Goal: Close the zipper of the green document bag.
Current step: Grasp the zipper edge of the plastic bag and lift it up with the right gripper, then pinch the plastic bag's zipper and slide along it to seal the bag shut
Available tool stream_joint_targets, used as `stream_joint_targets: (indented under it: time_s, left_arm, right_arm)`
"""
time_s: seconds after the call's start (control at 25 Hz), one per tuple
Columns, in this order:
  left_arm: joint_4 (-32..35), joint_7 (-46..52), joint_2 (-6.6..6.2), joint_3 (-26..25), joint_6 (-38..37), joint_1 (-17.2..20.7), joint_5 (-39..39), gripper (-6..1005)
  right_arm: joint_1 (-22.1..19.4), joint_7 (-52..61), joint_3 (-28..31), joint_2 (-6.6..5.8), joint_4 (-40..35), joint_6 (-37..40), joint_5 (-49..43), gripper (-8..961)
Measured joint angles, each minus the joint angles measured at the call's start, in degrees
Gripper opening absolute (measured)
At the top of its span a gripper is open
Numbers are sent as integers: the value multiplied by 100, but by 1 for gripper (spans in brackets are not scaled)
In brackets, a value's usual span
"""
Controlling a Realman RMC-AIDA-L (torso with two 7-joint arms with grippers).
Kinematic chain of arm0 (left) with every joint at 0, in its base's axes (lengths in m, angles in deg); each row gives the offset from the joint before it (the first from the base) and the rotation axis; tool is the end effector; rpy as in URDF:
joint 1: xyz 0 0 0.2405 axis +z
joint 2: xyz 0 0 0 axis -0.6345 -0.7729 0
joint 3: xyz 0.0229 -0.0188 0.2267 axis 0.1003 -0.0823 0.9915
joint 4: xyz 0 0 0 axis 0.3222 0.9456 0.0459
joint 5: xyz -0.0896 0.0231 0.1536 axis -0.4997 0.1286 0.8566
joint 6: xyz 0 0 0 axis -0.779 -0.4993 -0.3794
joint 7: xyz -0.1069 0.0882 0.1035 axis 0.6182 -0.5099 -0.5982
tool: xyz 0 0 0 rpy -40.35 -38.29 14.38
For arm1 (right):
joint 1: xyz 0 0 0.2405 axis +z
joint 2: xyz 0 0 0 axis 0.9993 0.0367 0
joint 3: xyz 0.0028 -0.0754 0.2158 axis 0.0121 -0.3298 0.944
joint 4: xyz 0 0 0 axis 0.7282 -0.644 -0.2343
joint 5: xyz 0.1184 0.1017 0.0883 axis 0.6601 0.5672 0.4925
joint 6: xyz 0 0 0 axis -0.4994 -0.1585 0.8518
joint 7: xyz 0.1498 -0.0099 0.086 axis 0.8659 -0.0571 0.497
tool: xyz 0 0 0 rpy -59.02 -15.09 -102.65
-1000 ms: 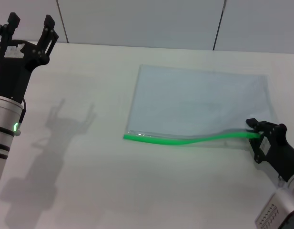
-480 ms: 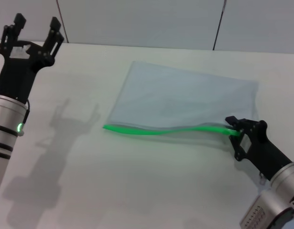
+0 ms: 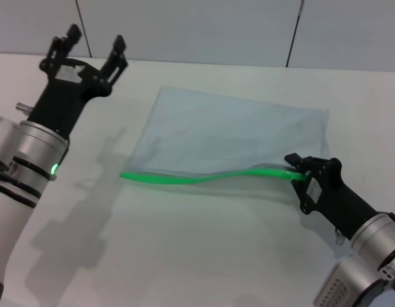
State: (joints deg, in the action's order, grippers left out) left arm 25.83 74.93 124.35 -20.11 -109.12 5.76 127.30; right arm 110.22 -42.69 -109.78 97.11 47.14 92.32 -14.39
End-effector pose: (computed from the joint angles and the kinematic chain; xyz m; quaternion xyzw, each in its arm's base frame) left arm -0.2149 0.3473 0.0181 -0.7061 -0.1384 -0.4021 0.5663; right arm 0.2356 0.2938 -0.0843 -0.7944 -0.3485 -0.0535 0.4946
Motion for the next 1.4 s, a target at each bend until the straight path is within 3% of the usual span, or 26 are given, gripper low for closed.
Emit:
stream_joint_targets:
  time_s: [0.24,0.52,0.64,0.8,1.0,1.4]
  left_arm:
    - [7,-121,0,0,166,-100,431,813]
    - [6,-328,3,20,605,-303,1487,812]
    - [-13,-517,12,246,742,-418,1788,812]
    - [-71,-840,27,918,905,-604,1836,811]
    - [-130,-1139,39,1363,1057,-714,1839,811]
    - [-468,-2781,59,1440,1439,-726,1795,809]
  right_arm:
    - [63,34,-3,1,8,-65,49,47]
    - [191,77,101,-2,-205,-338,298,47]
    - [308,73,100,-2,-294,-482,473,47]
    - [438,48,96,-1,-397,-664,521,47]
    - [538,47,99,-1,-441,-784,523,47]
    - [566,42,72,-1,-534,-761,508,47]
